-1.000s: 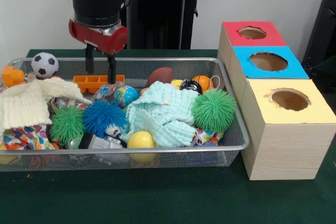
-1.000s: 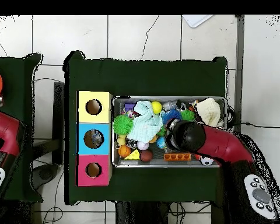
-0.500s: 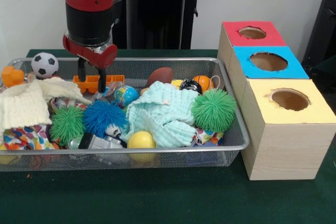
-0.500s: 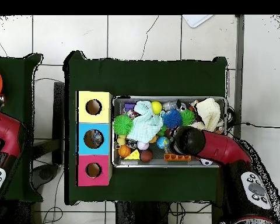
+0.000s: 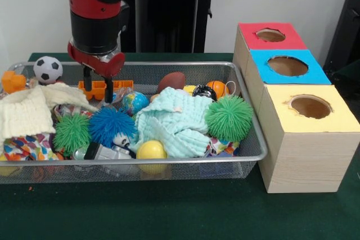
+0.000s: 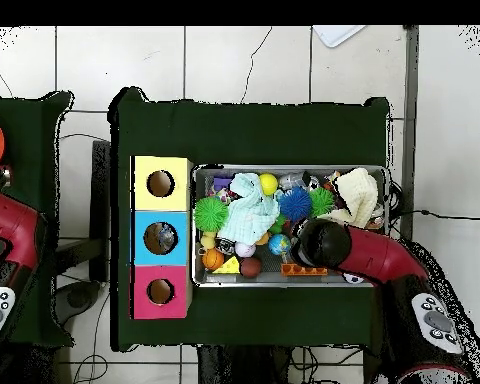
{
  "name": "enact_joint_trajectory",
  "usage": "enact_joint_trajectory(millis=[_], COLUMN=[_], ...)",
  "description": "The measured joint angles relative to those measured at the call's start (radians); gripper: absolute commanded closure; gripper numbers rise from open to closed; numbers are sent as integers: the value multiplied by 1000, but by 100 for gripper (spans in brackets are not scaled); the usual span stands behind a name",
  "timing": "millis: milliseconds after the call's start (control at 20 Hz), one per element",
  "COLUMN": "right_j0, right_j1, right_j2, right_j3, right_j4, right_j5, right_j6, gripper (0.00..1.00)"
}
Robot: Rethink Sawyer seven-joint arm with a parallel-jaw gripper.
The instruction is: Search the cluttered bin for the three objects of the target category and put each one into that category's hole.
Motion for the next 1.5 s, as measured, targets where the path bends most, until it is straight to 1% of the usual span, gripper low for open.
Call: enact_joint_trajectory(millis=[200, 450, 650, 800, 1250, 1500], right_j0=[-1, -18, -23, -28, -34, -10], right_j1=[-14, -81, -119, -133, -136, -122], right_j2=[2, 21, 23, 28, 48, 51], right_j3=[3, 32, 34, 34, 34, 34], right_j4=[3, 32, 49, 59, 91, 106], right_j5=[0, 0, 0, 0, -1, -11], right_j6=[0, 0, 0, 0, 0, 0], gripper=[0, 0, 0, 0, 0, 0])
